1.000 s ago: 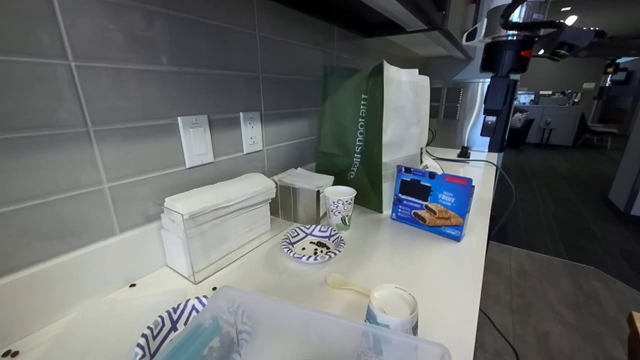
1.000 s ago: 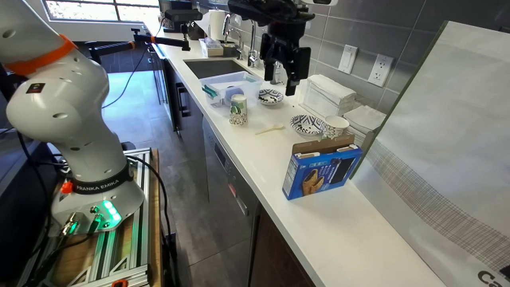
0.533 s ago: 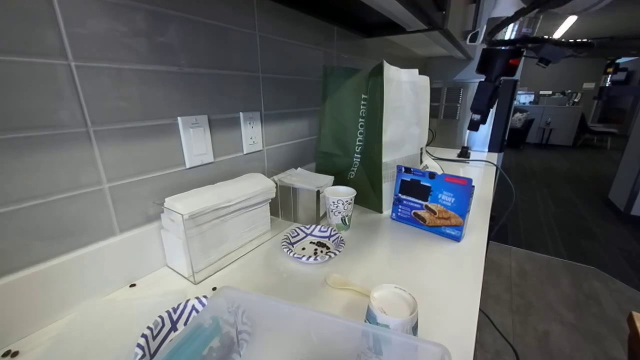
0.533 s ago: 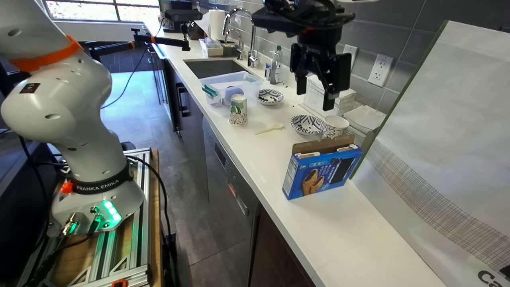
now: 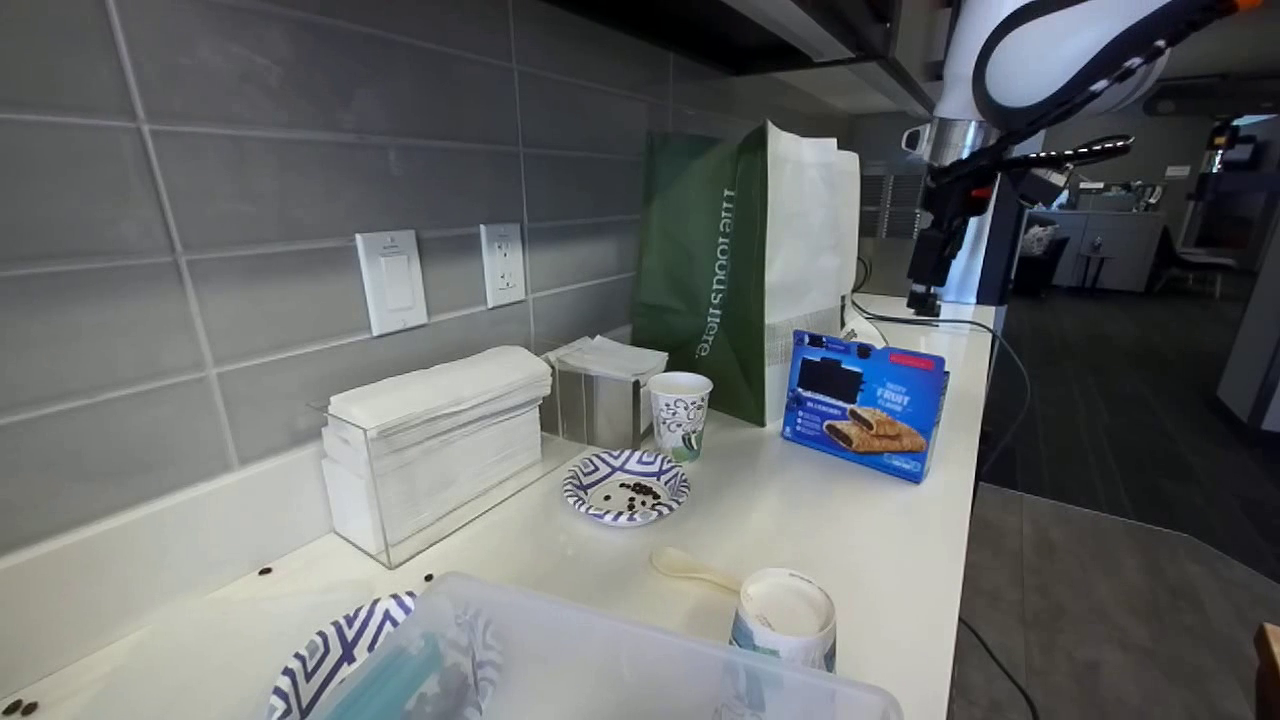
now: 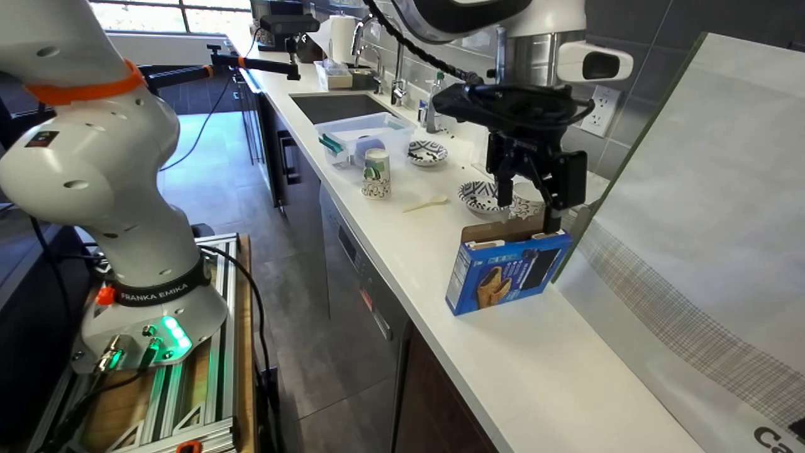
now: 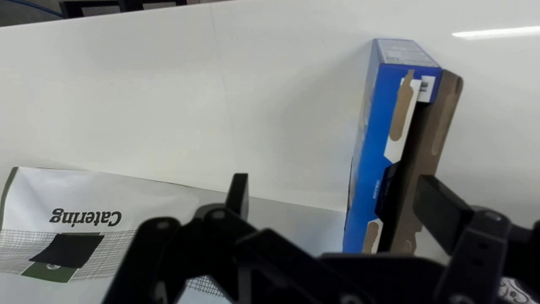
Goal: Move the blue box to the left.
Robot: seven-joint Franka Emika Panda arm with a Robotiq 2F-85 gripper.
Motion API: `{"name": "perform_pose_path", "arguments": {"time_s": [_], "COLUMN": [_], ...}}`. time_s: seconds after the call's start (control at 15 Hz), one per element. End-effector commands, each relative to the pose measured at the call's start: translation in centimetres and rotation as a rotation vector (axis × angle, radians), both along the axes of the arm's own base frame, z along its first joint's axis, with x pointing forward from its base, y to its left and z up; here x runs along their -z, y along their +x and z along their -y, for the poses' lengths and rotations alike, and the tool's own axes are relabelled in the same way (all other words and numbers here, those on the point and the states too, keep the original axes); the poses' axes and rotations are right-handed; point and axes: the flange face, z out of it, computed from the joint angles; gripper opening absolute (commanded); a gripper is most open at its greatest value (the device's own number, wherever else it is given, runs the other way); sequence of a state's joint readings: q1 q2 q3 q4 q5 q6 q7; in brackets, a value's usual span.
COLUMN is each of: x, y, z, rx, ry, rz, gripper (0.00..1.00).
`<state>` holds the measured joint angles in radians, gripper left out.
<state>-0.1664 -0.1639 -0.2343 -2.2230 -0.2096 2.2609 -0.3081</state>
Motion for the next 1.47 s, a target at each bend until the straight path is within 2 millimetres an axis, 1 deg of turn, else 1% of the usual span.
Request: {"name": "perform_pose_path", "arguments": {"time_s": [0.0,0.13,0.33,0.47,0.67,0.73,0.87,0.93,1.0,1.07,1.13,1.2,1.4], "x": [2.3,3.6,4.9,5.6,6.4,6.6,6.9,7.0,7.1,7.1,7.1,7.3,7.5], "y": [1.9,2.4,3.0,3.2,3.2,3.2,3.2,3.1,3.2,3.1,3.2,3.2,3.1], "z": [0.2,0.3,0.5,0.7,0.7,0.7,0.5,0.4,0.4,0.4,0.3,0.3,0.3], "rx": [0.032,0.047,0.078,0.103,0.141,0.149,0.161,0.163,0.169,0.174,0.178,0.182,0.191], "ry": [-0.018,-0.009,0.001,0.014,0.055,0.077,0.105,0.12,0.13,0.148,0.16,0.168,0.197], "rz": [0.001,-0.002,0.011,0.026,0.03,0.039,0.048,0.054,0.06,0.066,0.075,0.077,0.077], "gripper": [1.0,1.0,1.0,0.97,0.9,0.81,0.71,0.71,0.75,0.72,0.74,0.74,0.71]}}
